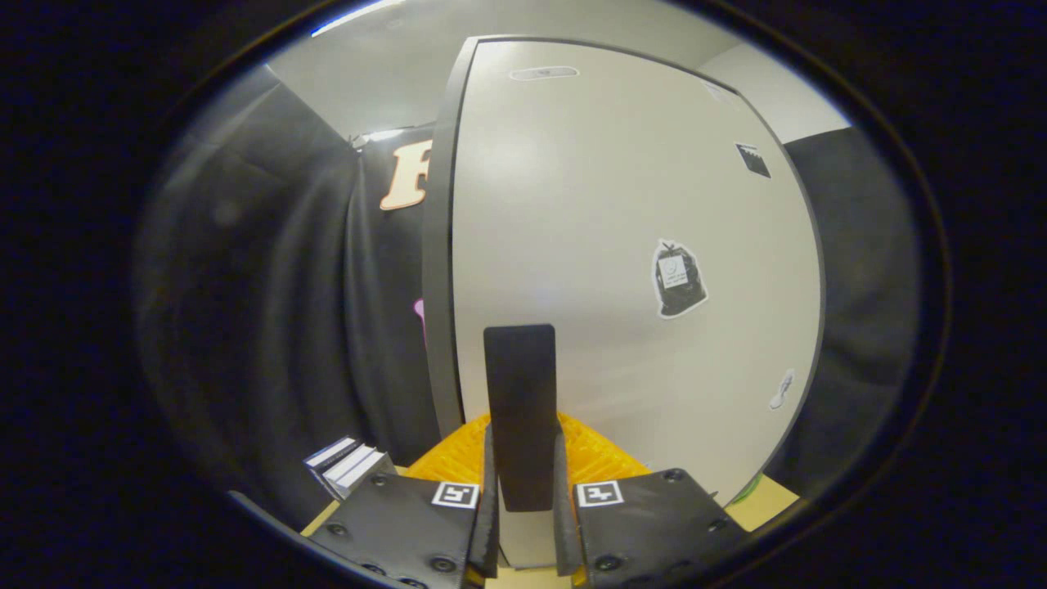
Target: Open the shoe cabinet door, grab the shoes and put them into the shoe cabinet, then close the shoe cabinet door.
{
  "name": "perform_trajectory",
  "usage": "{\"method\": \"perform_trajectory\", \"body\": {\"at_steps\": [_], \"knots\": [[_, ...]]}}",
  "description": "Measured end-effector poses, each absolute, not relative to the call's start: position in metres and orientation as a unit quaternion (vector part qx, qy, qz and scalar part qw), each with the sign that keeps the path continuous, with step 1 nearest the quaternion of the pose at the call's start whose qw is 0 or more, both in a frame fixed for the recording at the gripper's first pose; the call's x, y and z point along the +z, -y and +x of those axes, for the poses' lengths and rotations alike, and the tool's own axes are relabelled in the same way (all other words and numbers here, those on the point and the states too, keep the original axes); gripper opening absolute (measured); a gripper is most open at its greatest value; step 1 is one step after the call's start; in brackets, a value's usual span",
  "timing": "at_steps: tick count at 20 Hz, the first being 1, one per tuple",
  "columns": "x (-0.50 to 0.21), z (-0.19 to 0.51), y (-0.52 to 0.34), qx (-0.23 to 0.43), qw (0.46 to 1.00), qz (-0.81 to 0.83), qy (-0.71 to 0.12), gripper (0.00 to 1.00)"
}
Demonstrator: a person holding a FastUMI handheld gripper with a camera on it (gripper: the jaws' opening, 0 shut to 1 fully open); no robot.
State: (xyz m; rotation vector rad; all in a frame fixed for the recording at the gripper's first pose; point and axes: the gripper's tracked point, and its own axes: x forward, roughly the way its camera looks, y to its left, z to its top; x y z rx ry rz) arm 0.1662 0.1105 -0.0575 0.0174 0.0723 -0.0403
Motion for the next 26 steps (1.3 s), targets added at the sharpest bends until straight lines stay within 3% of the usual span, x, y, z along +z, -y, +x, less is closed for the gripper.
{"method": "perform_trajectory", "body": {"at_steps": [2,9,26], "knots": [[-0.058,0.164,-0.111,-0.016,0.999,0.011,-0.039,0.22],[-0.057,0.143,-0.108,0.011,0.999,0.026,-0.045,0.23],[-0.038,-0.034,-0.009,0.149,0.987,0.026,-0.053,0.22]]}}
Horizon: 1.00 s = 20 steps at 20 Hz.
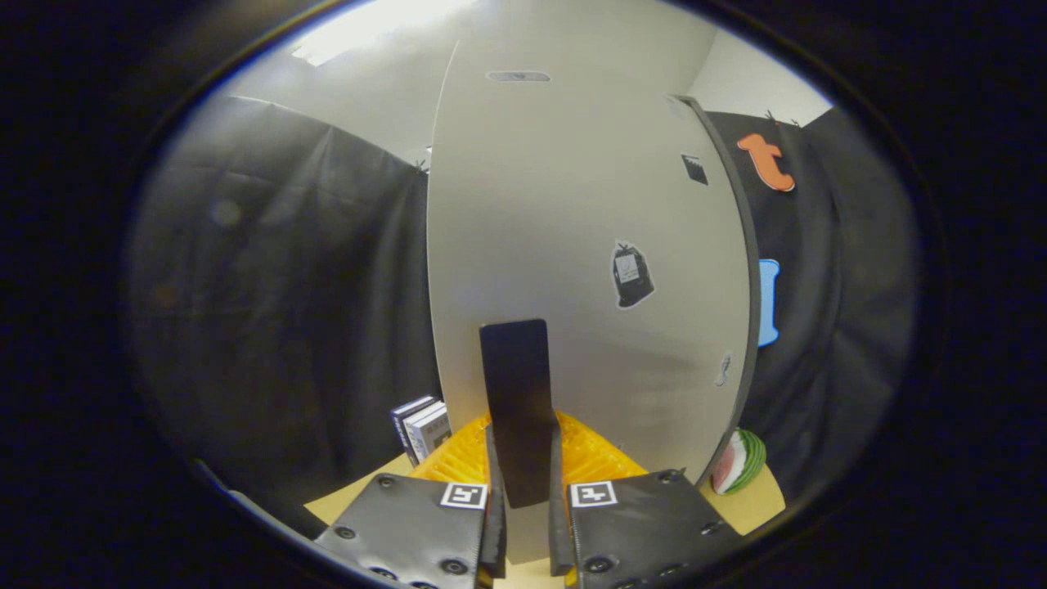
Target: Open the shoe cabinet door, grab the shoes and put them into the shoe cabinet, then close the shoe cabinet door.
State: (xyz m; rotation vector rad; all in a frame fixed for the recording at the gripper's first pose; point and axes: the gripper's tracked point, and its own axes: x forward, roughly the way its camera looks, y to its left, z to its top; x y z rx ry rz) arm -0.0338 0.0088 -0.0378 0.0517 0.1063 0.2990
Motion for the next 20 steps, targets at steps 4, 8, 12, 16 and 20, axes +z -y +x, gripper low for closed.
{"method": "perform_trajectory", "body": {"at_steps": [4,8,12,16,20], "knots": [[-0.032,-0.062,0.031,0.156,0.986,0.018,-0.054,0.22],[-0.029,-0.083,0.069,0.149,0.987,0.021,-0.056,0.22],[-0.027,-0.096,0.1,0.134,0.989,0.014,-0.06,0.21],[-0.024,-0.106,0.138,0.112,0.992,0.015,-0.061,0.2],[-0.021,-0.109,0.169,0.081,0.995,0.016,-0.059,0.19]]}}
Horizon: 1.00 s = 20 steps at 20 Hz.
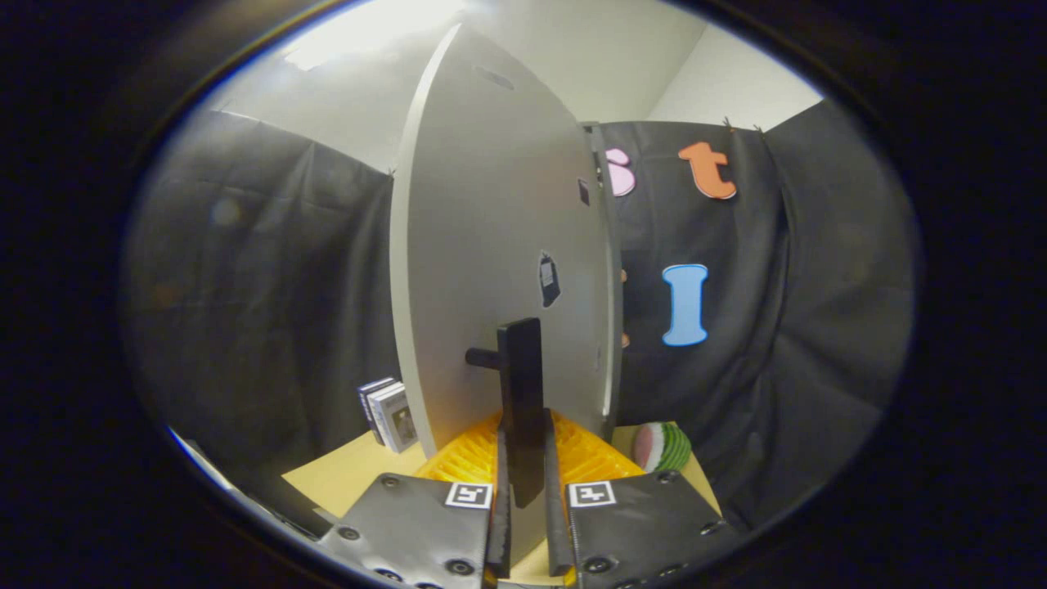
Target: Open the shoe cabinet door, grab the shoes and put them into the shoe cabinet, then close the shoe cabinet door.
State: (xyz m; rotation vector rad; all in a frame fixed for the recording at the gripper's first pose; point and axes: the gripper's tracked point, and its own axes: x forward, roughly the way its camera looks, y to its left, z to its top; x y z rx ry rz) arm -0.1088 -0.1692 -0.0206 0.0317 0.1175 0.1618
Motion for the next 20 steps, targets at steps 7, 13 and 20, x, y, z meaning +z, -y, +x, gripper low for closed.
{"method": "perform_trajectory", "body": {"at_steps": [7,13,20], "knots": [[-0.022,-0.109,0.215,0.051,0.996,0.035,-0.059,0.19],[-0.023,-0.106,0.241,0.056,0.994,0.067,-0.064,0.12],[-0.023,-0.104,0.256,0.079,0.992,0.073,-0.067,0.12]]}}
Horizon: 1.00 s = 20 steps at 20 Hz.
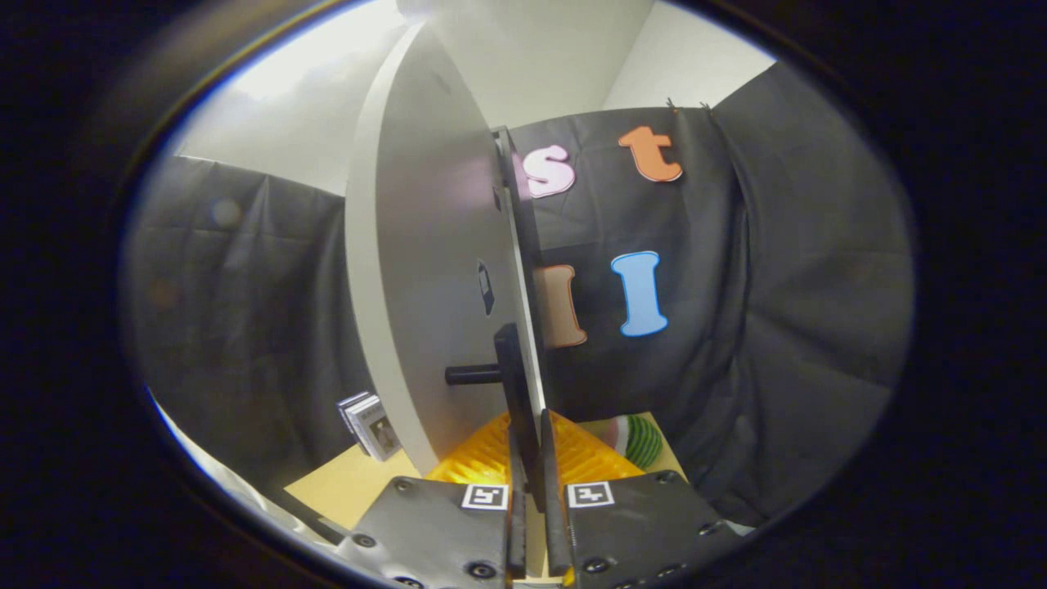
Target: Open the shoe cabinet door, grab the shoes and put them into the shoe cabinet, then close the shoe cabinet door.
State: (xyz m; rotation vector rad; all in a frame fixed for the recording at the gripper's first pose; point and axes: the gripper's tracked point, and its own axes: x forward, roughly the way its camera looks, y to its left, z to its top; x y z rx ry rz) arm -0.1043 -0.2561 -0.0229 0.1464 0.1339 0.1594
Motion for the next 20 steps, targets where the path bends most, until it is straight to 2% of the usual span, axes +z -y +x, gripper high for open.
{"method": "perform_trajectory", "body": {"at_steps": [8,20], "knots": [[-0.012,-0.115,0.257,0.076,0.994,0.063,-0.048,0.12],[-0.008,-0.181,0.232,0.012,0.999,0.008,-0.037,0.12]]}}
